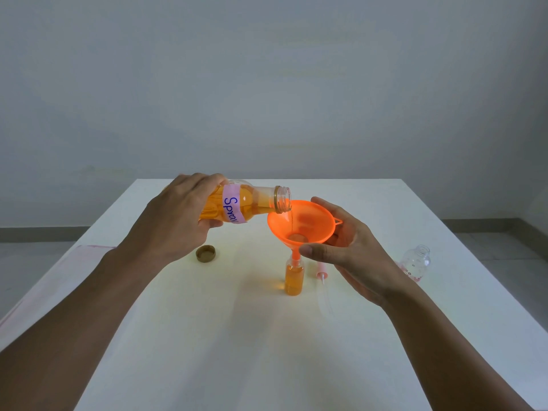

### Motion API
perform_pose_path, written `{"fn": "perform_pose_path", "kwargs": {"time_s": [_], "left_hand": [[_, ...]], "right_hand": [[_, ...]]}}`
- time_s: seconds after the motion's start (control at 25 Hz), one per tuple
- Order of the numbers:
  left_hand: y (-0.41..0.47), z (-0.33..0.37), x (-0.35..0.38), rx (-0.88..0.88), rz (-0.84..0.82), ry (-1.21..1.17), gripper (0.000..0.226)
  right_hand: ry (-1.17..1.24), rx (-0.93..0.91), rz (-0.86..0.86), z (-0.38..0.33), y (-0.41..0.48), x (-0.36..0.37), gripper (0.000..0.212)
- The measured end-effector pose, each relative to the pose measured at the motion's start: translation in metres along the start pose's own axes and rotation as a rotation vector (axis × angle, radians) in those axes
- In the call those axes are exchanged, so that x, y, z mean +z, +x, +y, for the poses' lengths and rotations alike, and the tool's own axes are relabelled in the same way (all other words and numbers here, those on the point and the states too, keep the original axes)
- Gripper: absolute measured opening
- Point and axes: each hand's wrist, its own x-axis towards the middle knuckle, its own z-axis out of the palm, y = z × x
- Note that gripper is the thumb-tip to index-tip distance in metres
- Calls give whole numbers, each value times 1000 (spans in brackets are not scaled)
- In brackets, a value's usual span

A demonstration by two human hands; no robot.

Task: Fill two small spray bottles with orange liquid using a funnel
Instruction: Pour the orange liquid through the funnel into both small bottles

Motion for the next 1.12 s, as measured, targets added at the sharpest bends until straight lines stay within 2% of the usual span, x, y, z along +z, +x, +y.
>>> {"fn": "perform_pose_path", "kwargs": {"time_s": [0.68, 1.12], "left_hand": [[-1, 1, -1, -23, 1, -7, 70], [-16, 8, 15, -186, -38, -245, 77]], "right_hand": [[1, -6, -8, -3, -1, 2, 101], [-19, -23, 0, -8, 1, 2, 102]]}}
